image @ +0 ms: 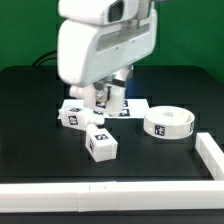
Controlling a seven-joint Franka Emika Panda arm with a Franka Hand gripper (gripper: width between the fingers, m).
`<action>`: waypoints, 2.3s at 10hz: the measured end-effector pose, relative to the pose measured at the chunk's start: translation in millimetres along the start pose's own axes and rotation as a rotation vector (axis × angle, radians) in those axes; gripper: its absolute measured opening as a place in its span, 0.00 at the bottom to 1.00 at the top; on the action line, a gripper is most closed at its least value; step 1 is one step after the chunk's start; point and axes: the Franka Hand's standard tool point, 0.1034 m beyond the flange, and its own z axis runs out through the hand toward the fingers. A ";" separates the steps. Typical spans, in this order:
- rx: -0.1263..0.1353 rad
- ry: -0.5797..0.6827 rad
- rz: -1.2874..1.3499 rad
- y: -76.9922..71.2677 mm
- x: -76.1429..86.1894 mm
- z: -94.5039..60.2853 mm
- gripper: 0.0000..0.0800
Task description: Assemble stool
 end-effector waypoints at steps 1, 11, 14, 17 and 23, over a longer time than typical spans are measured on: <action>0.000 0.000 -0.001 -0.5 0.7 0.0 0.40; 0.095 0.008 0.321 11.7 -70.2 52.1 0.40; 0.102 0.014 0.364 23.7 -97.9 87.1 0.40; 0.106 0.013 0.337 23.4 -101.9 96.8 0.40; 0.091 0.016 0.402 8.4 -67.5 49.2 0.80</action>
Offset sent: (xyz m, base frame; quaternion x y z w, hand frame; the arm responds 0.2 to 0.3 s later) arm -0.0172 -0.0457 -0.0157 -0.0127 0.0155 0.1714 0.9850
